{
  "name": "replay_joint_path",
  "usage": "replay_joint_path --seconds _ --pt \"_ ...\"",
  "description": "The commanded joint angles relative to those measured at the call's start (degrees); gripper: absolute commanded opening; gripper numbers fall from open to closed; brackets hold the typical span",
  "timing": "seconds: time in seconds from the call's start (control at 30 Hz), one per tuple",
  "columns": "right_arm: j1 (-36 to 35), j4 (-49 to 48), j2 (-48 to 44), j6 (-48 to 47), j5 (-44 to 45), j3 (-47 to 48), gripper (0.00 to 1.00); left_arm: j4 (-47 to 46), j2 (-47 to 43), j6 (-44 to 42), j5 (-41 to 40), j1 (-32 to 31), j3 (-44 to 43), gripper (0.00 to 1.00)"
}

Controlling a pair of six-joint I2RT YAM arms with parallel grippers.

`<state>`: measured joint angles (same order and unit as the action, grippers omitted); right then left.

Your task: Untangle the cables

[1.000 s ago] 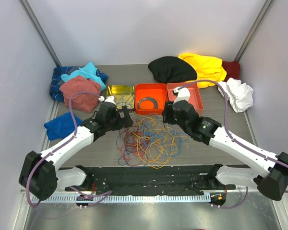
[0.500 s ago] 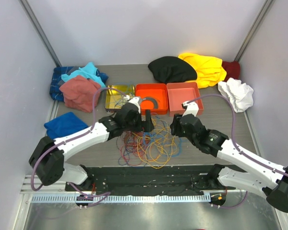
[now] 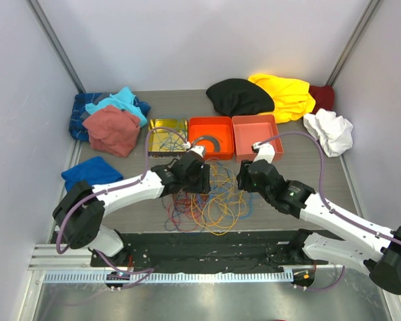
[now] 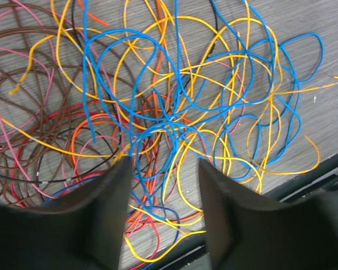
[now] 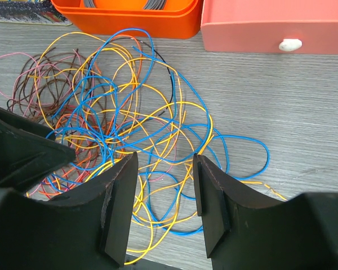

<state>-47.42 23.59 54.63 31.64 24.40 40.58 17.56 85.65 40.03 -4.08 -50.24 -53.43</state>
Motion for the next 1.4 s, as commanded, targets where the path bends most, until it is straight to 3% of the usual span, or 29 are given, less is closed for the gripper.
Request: replay_joint_path --seconds 0.0,0.13,0.23,0.4,0.5,0.83,1.1,1.37 --pt "-0.22 -2.06 -0.58 0.53 1.7 0.12 0.51 0.1 -1.89 -0.22 -1.9 0.14 0.52 0.46" --pt "-0.31 -1.97 -0.75 0.97 1.61 -0.15 0.5 0.1 -1.36 0.05 -1.73 0.05 0.34 0.24" --pt "-0.31 -1.8 -1.89 1.06 1.79 -0.59 0.5 0.97 -2.41 -0.13 -1.99 0.05 0.0 0.0" --pt "-0.31 -2.41 -3.48 -0.43 0.12 -0.76 0.5 3.27 -10.83 -3.29 -2.52 0.05 -4.04 0.0" --pt "-0.31 -4.86 -5.06 -1.84 -3.56 -1.55 0.5 5.46 -16.38 -5.92 -2.87 0.14 -10.71 0.0" --pt "-0.31 -12.6 -13.49 -2.37 -13.24 -3.58 0.5 14.25 -17.62 -12.52 -0.67 0.05 -32.52 0.0" --pt "-0.31 -22.61 -21.06 -0.79 -14.38 -3.49 0.53 14.78 -17.09 -12.44 -0.67 0.05 -34.73 0.0" --pt "-0.31 -26.75 -14.31 -4.48 -14.9 3.44 0.54 12.85 -16.74 -9.63 2.49 0.05 -31.83 0.0"
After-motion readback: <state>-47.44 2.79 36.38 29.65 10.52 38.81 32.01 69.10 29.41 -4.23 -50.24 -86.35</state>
